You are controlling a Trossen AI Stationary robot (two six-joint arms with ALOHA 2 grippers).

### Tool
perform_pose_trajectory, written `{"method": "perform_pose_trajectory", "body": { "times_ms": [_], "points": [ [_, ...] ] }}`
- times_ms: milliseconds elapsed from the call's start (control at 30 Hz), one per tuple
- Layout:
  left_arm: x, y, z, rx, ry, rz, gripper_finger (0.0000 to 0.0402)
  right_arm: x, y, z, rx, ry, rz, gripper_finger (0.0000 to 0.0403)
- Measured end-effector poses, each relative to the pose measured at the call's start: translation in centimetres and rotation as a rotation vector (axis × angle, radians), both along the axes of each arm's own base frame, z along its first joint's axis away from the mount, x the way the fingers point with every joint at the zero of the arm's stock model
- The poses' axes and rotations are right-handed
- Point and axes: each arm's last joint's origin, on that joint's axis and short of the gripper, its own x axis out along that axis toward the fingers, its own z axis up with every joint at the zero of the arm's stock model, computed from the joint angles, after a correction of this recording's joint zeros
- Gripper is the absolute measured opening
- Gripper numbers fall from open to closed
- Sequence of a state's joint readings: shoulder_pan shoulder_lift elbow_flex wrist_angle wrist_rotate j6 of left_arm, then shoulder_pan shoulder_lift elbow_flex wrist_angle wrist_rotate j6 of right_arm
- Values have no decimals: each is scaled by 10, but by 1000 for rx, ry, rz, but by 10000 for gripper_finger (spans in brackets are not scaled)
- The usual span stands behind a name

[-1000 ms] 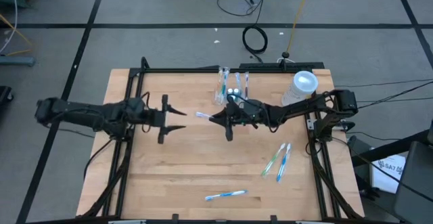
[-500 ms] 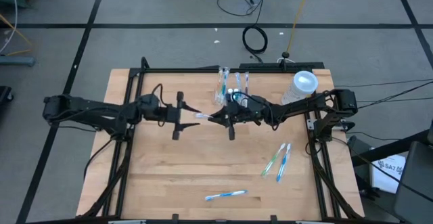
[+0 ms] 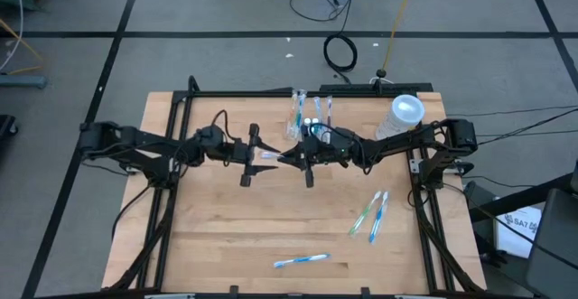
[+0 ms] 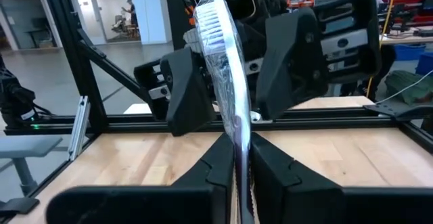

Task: Pick & Place toothbrushing station
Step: Put the purple toothbrush into the left section of the transparent organizer

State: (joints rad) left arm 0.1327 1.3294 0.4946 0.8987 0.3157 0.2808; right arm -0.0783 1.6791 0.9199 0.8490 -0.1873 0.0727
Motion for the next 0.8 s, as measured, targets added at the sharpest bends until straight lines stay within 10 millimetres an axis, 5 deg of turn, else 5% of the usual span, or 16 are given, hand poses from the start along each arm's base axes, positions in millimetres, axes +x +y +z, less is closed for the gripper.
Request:
{"method": "perform_pose_trajectory", "body": {
  "times_ms": [233, 800],
  "points": [
    [1, 0, 2, 0, -42, -2, 193, 0, 0, 0, 45, 7, 0, 26],
    [1, 0, 2, 1, -38, 6, 33, 0, 1, -1, 40, 14, 0, 31]
  ]
}}
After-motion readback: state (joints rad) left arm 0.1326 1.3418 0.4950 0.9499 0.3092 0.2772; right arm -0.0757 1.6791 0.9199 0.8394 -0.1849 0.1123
